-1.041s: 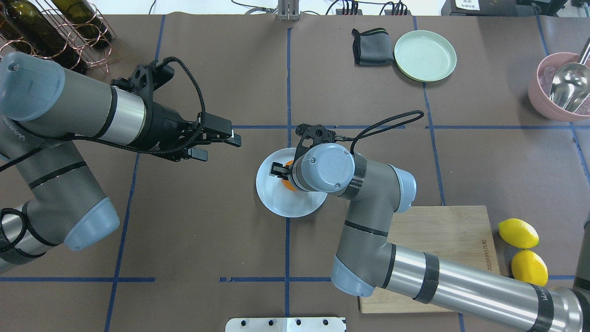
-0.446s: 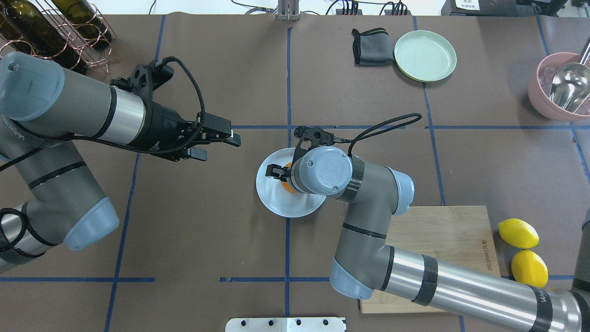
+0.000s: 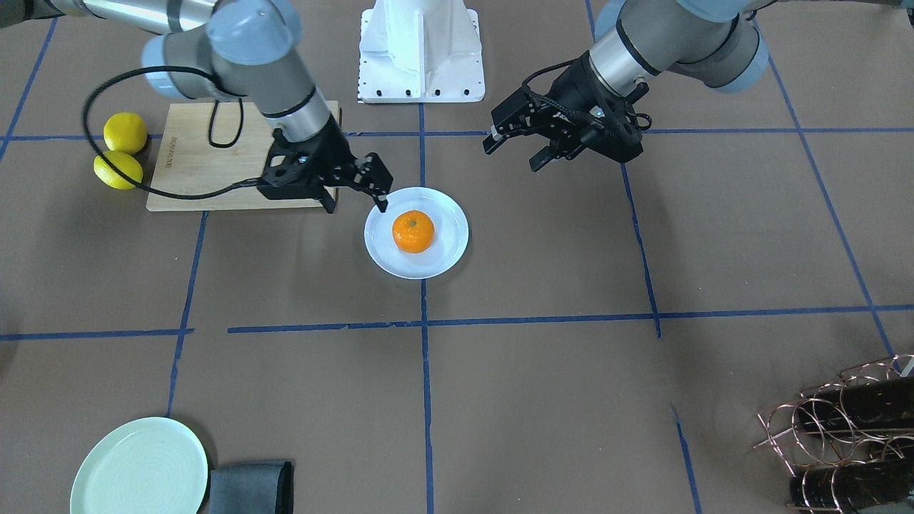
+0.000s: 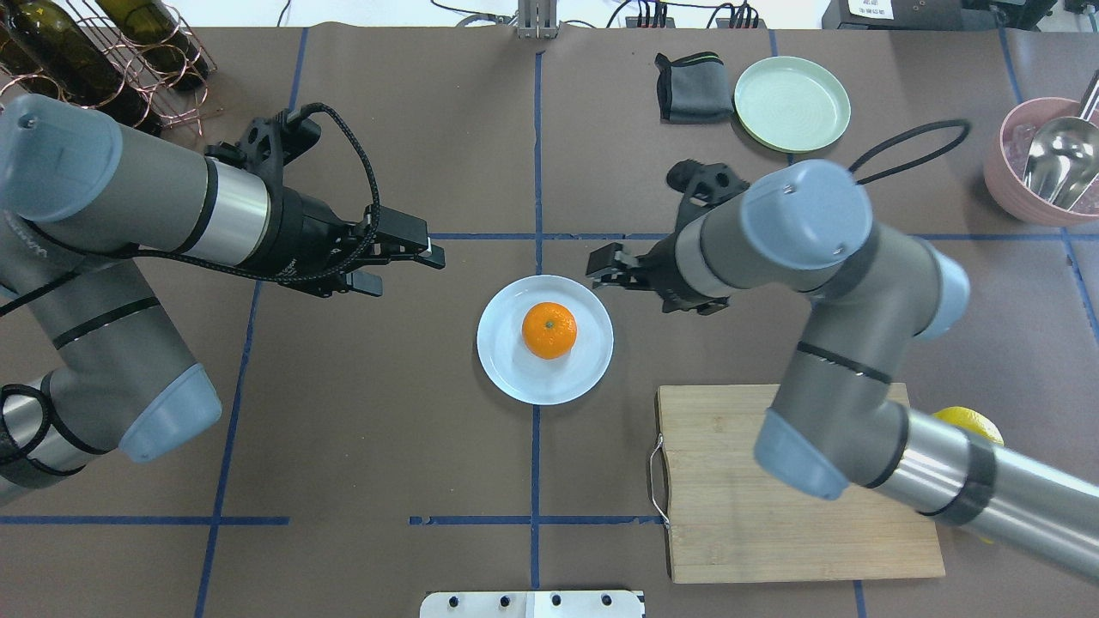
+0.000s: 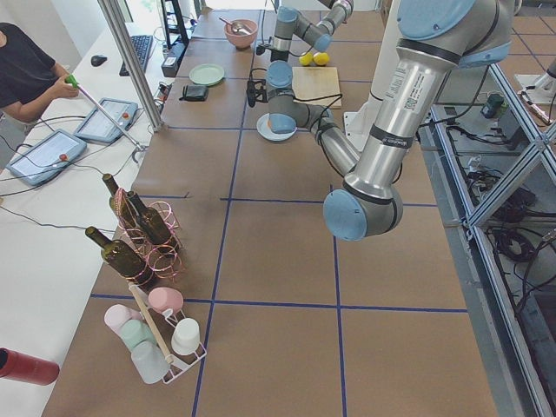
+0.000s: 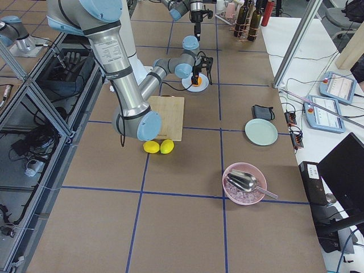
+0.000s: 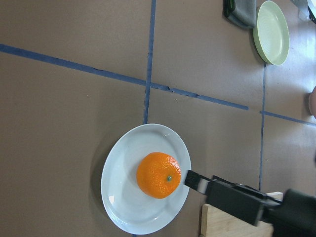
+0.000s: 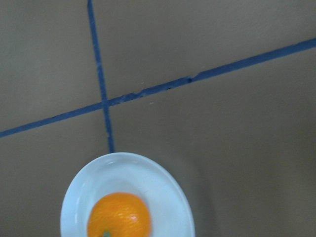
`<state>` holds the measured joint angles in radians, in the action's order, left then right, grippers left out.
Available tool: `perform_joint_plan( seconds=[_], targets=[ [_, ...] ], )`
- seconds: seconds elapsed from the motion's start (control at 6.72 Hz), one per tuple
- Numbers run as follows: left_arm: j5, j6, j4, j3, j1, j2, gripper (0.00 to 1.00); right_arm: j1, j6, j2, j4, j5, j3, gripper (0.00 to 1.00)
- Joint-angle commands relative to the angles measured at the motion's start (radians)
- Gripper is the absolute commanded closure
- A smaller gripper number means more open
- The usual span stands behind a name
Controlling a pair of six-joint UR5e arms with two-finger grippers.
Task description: Pick orange to plate
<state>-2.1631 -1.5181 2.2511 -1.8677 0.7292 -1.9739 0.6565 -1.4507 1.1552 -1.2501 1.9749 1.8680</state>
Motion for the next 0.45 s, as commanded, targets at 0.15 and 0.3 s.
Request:
perform_joint_plan(
  seconds=[0.15, 0.3],
  targets=[
    [0.0, 0.293, -0.007, 0.043, 0.074, 0.133, 0.01, 0.404, 0.557, 0.268, -0.012, 0.287, 0.016, 0.0],
    [0.002, 0.397, -0.007, 0.06, 0.111, 0.185, 0.01, 0.514, 0.774, 0.302, -0.041, 0.342, -0.036, 0.0]
  ],
)
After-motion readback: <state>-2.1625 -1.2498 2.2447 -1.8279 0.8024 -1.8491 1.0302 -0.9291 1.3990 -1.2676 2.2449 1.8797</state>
